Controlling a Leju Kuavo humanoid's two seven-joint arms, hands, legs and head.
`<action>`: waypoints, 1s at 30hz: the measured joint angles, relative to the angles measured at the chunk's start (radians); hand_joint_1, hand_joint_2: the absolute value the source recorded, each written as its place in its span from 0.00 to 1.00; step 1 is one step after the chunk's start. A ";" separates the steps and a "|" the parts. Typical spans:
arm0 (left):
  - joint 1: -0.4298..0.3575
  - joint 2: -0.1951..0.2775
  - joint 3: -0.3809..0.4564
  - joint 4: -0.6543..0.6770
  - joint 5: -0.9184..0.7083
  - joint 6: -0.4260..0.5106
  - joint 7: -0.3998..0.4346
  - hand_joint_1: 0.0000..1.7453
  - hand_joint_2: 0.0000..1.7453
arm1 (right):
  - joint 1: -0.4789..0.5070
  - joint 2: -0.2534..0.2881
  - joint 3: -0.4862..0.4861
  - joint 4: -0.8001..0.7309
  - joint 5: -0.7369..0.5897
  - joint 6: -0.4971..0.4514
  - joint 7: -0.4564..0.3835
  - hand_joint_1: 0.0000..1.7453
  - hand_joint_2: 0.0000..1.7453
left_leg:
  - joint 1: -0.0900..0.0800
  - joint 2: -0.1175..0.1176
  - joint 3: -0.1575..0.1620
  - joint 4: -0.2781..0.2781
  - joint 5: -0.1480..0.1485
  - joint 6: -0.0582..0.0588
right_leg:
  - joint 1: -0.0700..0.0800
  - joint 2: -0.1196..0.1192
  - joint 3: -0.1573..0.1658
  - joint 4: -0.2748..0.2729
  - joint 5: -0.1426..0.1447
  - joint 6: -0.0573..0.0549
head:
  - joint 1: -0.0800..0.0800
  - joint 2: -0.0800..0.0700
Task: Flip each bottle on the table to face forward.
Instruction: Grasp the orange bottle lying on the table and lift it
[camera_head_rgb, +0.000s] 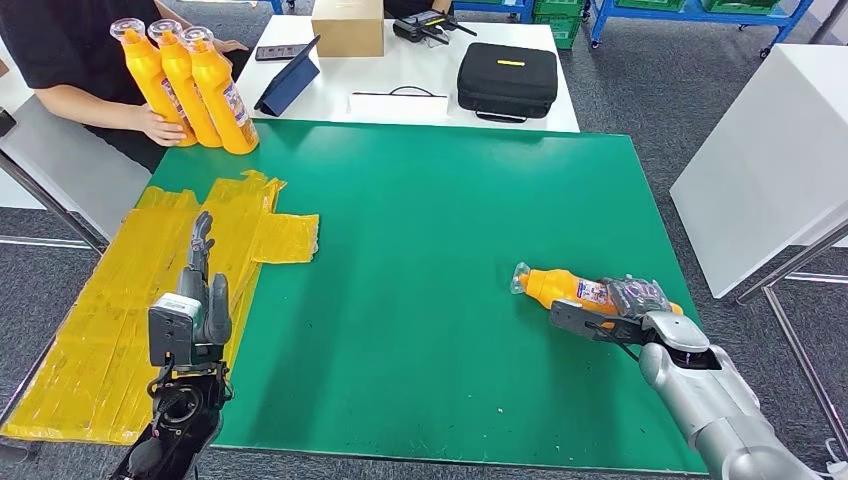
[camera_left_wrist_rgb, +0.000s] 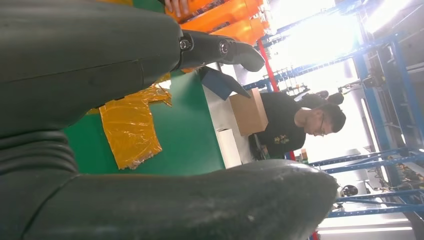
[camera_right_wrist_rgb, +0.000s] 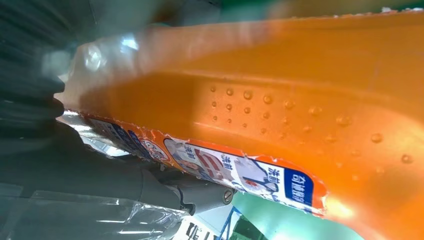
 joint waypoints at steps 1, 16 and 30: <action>0.000 0.000 0.000 0.000 0.000 0.000 0.000 0.00 0.00 | 0.000 0.000 0.000 0.000 -0.001 0.000 0.000 1.00 1.00 | 0.000 0.000 0.000 0.000 0.000 0.000 | 0.000 0.000 0.000 0.000 0.000 0.000 | 0.000 0.000; 0.044 -0.023 -0.005 -0.053 0.078 -0.079 0.093 0.00 1.00 | 0.039 -0.002 0.002 -0.061 -0.162 0.023 -0.073 1.00 1.00 | 0.001 -0.002 0.002 0.000 -0.003 -0.001 | 0.001 -0.001 0.005 -0.001 -0.003 0.003 | 0.002 0.000; 0.074 -0.164 -0.143 -0.168 0.544 -0.416 0.191 0.00 1.00 | 0.235 0.270 0.022 -0.720 -0.572 -0.255 -0.176 1.00 1.00 | 0.002 0.001 -0.014 0.000 -0.001 -0.003 | 0.002 0.000 -0.013 0.000 0.000 0.000 | -0.001 0.000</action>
